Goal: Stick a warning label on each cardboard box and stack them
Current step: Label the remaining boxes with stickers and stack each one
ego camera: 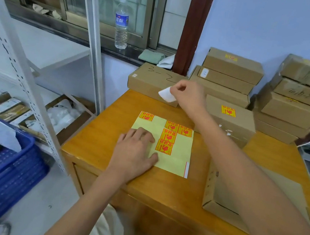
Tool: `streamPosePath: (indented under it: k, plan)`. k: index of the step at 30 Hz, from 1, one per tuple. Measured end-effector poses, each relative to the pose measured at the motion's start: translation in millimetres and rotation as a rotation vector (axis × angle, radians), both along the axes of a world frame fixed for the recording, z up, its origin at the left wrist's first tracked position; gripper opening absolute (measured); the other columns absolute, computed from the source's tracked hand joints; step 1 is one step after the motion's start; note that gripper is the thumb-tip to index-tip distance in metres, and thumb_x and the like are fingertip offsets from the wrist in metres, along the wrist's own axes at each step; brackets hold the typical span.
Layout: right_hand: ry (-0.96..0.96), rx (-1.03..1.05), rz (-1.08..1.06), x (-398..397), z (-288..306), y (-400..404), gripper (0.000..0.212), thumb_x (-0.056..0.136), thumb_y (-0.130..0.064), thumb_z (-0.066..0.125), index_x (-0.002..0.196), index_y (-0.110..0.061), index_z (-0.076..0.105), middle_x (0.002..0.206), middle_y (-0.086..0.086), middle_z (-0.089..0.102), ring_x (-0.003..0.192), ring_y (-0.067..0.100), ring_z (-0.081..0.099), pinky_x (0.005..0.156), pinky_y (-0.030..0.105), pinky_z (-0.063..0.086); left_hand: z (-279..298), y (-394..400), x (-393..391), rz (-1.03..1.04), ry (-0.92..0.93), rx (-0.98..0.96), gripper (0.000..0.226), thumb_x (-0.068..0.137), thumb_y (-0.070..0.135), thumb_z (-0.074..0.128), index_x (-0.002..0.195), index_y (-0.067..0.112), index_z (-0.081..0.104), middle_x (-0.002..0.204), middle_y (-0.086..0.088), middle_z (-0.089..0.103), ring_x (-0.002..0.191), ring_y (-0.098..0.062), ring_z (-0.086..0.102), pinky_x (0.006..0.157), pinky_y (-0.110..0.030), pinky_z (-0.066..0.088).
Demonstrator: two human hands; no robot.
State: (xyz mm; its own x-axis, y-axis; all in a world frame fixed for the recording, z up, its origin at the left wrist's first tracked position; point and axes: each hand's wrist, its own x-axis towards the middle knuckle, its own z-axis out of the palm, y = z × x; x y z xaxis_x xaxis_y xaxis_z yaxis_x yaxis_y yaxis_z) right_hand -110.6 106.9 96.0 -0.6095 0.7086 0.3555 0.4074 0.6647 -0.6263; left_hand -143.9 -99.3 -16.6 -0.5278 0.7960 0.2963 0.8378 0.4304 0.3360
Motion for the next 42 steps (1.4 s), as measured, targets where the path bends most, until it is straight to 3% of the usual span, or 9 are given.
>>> streamPosePath:
  k: [6, 10, 13, 17, 22, 27, 30, 37, 42]
  plan:
    - [0.058, 0.155, 0.013, 93.8, 10.3, -30.3, 0.012, 0.091, -0.032, 0.066, 0.082, -0.030, 0.074, 0.074, -0.019, 0.070, 0.073, 0.003, 0.066, 0.070, 0.041, 0.059, 8.7, -7.1, 6.8, -0.042, 0.084, 0.046, 0.041, 0.095, 0.050, 0.055, 0.130, 0.029, 0.054, 0.138, 0.005, 0.052, 0.130, -0.018, 0.046, 0.111, -0.038, 0.037]
    - [0.016, 0.536, -0.011, 183.7, -4.4, -57.4, 0.014, 0.101, -0.033, 0.062, 0.097, -0.027, 0.074, 0.082, -0.017, 0.069, 0.067, 0.001, 0.062, 0.052, 0.032, 0.055, 31.5, -22.3, 33.0, -0.103, 0.037, 0.351, 0.016, 0.100, 0.032, 0.052, 0.102, 0.026, 0.067, 0.103, 0.010, 0.065, 0.098, -0.012, 0.059, 0.084, -0.030, 0.048]
    - [0.034, 0.808, 0.016, 242.5, -11.5, -86.9, 0.018, 0.105, -0.025, 0.063, 0.094, -0.016, 0.074, 0.085, -0.004, 0.066, 0.062, 0.009, 0.057, 0.047, 0.027, 0.049, 66.6, -16.9, 93.8, -0.187, -0.294, 0.499, 0.029, 0.101, 0.040, 0.048, 0.085, 0.027, 0.068, 0.082, 0.015, 0.068, 0.079, -0.006, 0.064, 0.062, -0.029, 0.052]
    - [0.031, 1.014, -0.065, 288.6, -15.4, -108.9, 0.017, 0.100, -0.021, 0.071, 0.086, -0.013, 0.076, 0.085, 0.001, 0.069, 0.063, 0.016, 0.061, 0.050, 0.029, 0.049, 107.3, 14.3, 170.5, -0.362, -0.936, 0.421, 0.037, 0.102, 0.031, 0.057, 0.074, 0.009, 0.067, 0.067, 0.005, 0.068, 0.066, -0.006, 0.064, 0.058, -0.018, 0.046]
    - [0.016, 0.793, -0.116, 325.3, -19.6, -102.5, 0.019, 0.102, -0.038, 0.066, 0.093, -0.023, 0.076, 0.095, -0.008, 0.067, 0.065, 0.005, 0.054, 0.050, 0.023, 0.045, 107.7, 37.8, 200.6, -0.398, -1.068, 0.297, 0.025, 0.100, 0.015, 0.058, 0.079, 0.002, 0.064, 0.065, -0.003, 0.063, 0.063, -0.010, 0.059, 0.060, -0.026, 0.045]
    - [0.156, 0.082, -0.278, 348.2, -17.2, -83.9, 0.022, 0.095, -0.050, 0.067, 0.111, -0.035, 0.063, 0.093, -0.015, 0.061, 0.065, 0.005, 0.056, 0.060, 0.025, 0.047, 107.6, 49.1, 211.0, -0.454, -1.029, 0.228, 0.025, 0.101, 0.018, 0.059, 0.080, 0.007, 0.066, 0.066, -0.002, 0.064, 0.063, -0.012, 0.060, 0.057, -0.019, 0.045]
    - [0.256, -0.206, -0.180, 352.4, -16.8, -71.2, 0.010, 0.096, -0.042, 0.071, 0.096, -0.033, 0.068, 0.080, -0.011, 0.067, 0.066, 0.003, 0.058, 0.065, 0.025, 0.046, 106.4, 52.8, 209.7, -0.482, -0.958, 0.193, 0.023, 0.101, 0.021, 0.060, 0.081, 0.013, 0.068, 0.069, 0.000, 0.069, 0.064, -0.011, 0.063, 0.059, -0.015, 0.047]
    - [0.306, -0.475, -0.078, 347.5, -18.5, -59.8, 0.022, 0.098, -0.027, 0.071, 0.084, -0.009, 0.073, 0.061, 0.001, 0.057, 0.054, 0.010, 0.048, 0.056, 0.021, 0.040, 98.1, 58.4, 200.3, -0.479, -0.847, 0.125, 0.023, 0.100, 0.024, 0.062, 0.081, 0.012, 0.068, 0.067, 0.001, 0.068, 0.057, -0.012, 0.057, 0.061, -0.025, 0.048]
    - [0.194, -0.406, -0.088, 333.9, -23.5, -43.3, 0.023, 0.097, -0.030, 0.072, 0.080, -0.014, 0.074, 0.065, -0.005, 0.061, 0.060, 0.007, 0.049, 0.059, 0.028, 0.040, 92.9, 73.6, 183.3, -0.452, -0.383, 0.074, 0.029, 0.095, 0.039, 0.064, 0.070, 0.025, 0.059, 0.068, 0.008, 0.065, 0.068, -0.011, 0.061, 0.060, -0.039, 0.049]
